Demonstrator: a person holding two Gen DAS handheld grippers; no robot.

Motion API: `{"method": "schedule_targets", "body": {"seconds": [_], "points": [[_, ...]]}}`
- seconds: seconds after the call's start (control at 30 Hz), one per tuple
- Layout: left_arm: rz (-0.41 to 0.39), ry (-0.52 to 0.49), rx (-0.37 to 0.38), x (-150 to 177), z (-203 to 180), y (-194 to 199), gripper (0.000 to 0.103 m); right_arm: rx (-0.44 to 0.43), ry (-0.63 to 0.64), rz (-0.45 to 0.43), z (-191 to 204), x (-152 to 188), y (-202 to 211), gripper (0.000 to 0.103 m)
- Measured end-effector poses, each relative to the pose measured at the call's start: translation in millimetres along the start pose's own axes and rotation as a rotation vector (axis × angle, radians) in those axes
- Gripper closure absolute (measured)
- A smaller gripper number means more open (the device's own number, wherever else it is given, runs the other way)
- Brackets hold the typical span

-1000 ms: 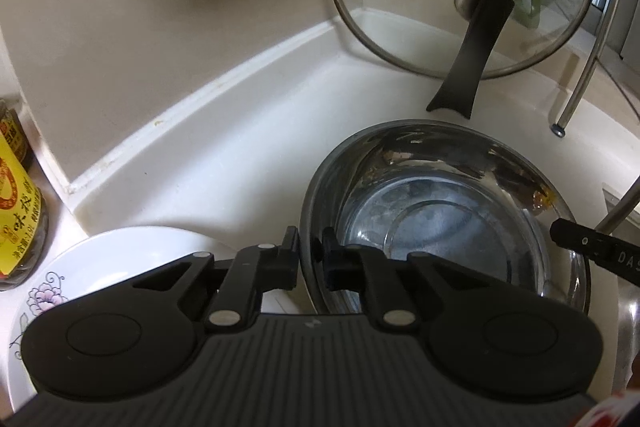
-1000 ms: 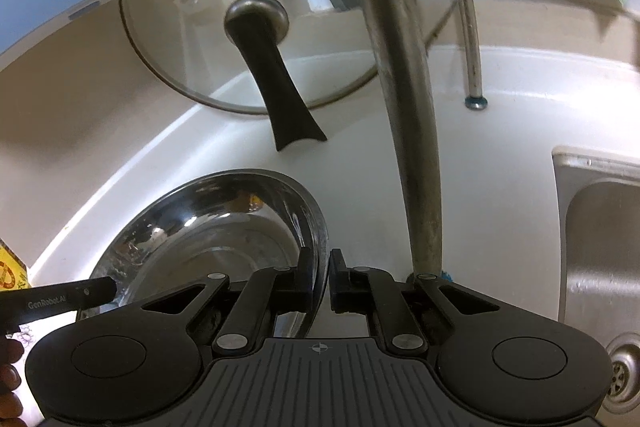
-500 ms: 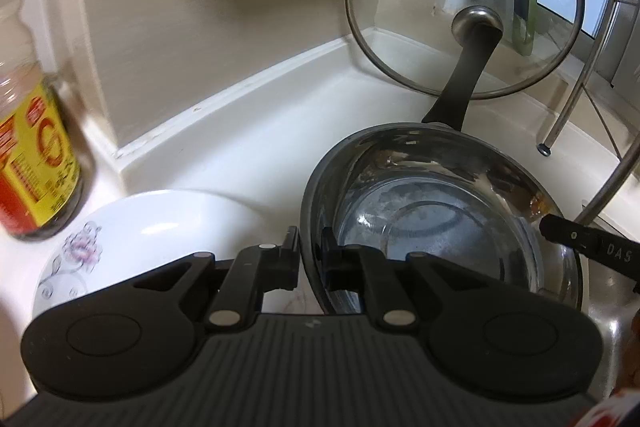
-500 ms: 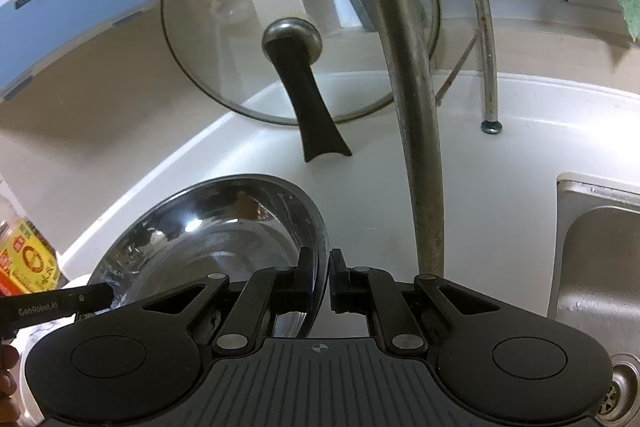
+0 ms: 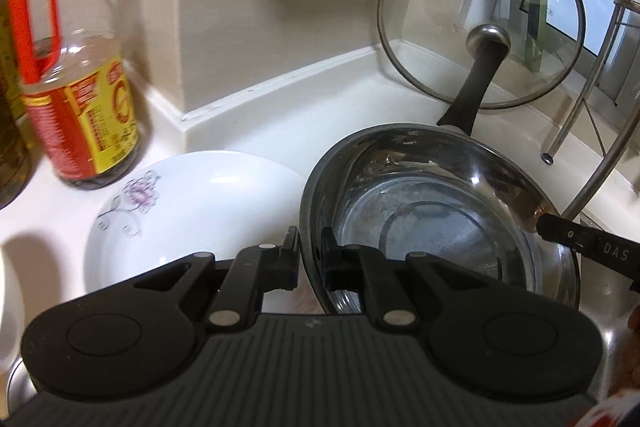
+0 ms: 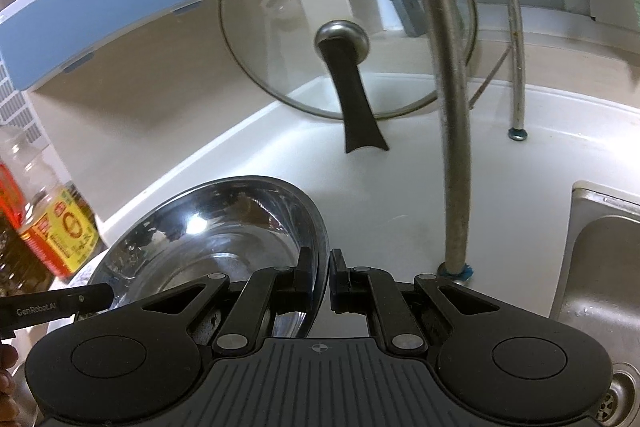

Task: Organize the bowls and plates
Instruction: 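Carry the steel plate with both grippers and lower it onto the white floral plate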

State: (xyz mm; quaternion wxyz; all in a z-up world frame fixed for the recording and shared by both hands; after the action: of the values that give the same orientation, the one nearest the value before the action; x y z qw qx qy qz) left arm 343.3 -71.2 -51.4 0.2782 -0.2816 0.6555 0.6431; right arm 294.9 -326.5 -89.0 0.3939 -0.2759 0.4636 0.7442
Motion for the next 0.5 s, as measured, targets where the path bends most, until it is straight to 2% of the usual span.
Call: {"method": "schedule_targets", "body": {"seconds": [0.5], "points": [[-0.011, 0.09, -0.084, 21, 46, 30, 0.094, -0.088, 0.071, 0.05, 40, 15, -16, 0.095]]}}
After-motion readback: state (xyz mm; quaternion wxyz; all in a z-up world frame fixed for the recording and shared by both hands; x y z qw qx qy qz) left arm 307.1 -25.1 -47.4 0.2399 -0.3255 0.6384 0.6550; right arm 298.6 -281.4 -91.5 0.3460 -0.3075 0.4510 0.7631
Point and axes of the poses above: each gripper's, at about its wrist camera, not at the fingertips, and y roughly against the way its jaws point, z to its left, x to its underside, the point moved 5 cm from there along -y, roughly the way its jaws point, and after that the axes turned 10 degrees about -x, right-handed, at the moved point
